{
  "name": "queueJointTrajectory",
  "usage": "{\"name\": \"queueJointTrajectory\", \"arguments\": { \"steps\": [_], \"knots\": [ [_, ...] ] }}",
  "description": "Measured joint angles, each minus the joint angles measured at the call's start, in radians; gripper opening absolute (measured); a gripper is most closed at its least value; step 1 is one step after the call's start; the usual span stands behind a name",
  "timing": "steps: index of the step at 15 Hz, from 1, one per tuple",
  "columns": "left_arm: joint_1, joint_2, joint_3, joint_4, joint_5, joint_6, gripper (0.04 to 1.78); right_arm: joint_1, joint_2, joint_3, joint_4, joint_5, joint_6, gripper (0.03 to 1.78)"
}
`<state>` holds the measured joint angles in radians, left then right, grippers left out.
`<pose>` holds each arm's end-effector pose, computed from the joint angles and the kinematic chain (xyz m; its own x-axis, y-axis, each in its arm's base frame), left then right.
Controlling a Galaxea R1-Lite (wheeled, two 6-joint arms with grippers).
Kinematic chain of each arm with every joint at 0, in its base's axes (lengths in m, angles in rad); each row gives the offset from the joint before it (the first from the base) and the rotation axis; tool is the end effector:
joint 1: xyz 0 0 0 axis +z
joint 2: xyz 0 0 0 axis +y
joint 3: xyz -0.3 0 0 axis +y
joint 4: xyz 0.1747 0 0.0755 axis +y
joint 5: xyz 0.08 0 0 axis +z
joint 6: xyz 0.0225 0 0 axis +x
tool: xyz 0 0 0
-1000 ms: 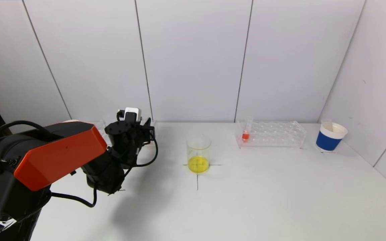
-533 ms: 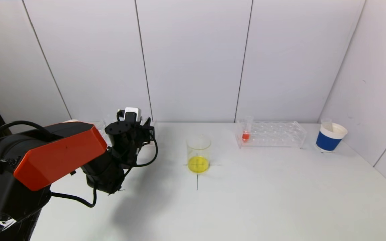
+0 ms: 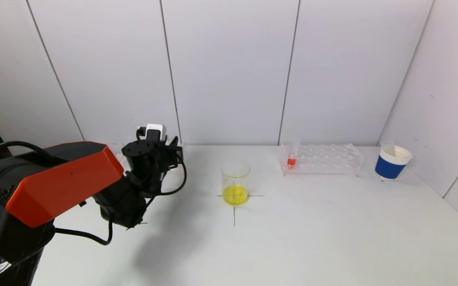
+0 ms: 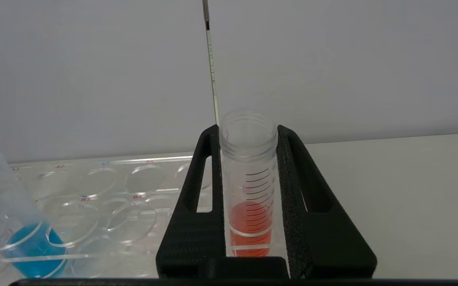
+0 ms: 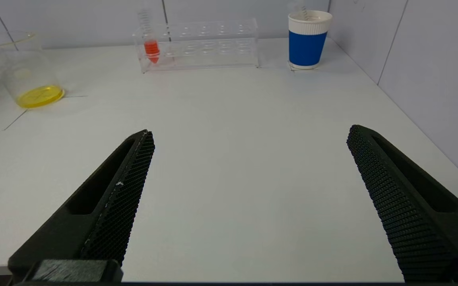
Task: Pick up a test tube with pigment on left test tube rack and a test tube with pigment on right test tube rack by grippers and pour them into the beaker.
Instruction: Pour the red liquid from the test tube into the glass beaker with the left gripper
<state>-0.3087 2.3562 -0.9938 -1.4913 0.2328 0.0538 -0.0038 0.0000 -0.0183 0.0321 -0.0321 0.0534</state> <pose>0.4048 -0.1236 0.0699 0.9894 -0.0734 0.1251 0.0710 0.9972 0.0237 -0.0242 -0.0006 0.0773 0.9993 -0.0359 -0.0138 0.0366 0.9979 0.0529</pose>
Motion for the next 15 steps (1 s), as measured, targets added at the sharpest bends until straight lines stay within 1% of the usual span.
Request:
{"name": "queueJointTrajectory", "arguments": {
  "steps": [6, 8, 12, 15],
  "knots": [
    [-0.001, -0.103, -0.007, 0.060, -0.007, 0.049, 0.42, 0.000, 0.000, 0.000, 0.000, 0.000, 0.000, 1.76],
    [0.000, -0.150, -0.007, 0.099, -0.008, 0.050, 0.42, 0.000, 0.000, 0.000, 0.000, 0.000, 0.000, 1.76],
    [-0.001, -0.240, -0.040, 0.199, -0.010, 0.050, 0.42, 0.000, 0.000, 0.000, 0.000, 0.000, 0.000, 1.76],
    [-0.006, -0.298, -0.087, 0.298, -0.012, 0.050, 0.42, 0.000, 0.000, -0.001, 0.000, 0.000, 0.000, 1.76]
  ]
}}
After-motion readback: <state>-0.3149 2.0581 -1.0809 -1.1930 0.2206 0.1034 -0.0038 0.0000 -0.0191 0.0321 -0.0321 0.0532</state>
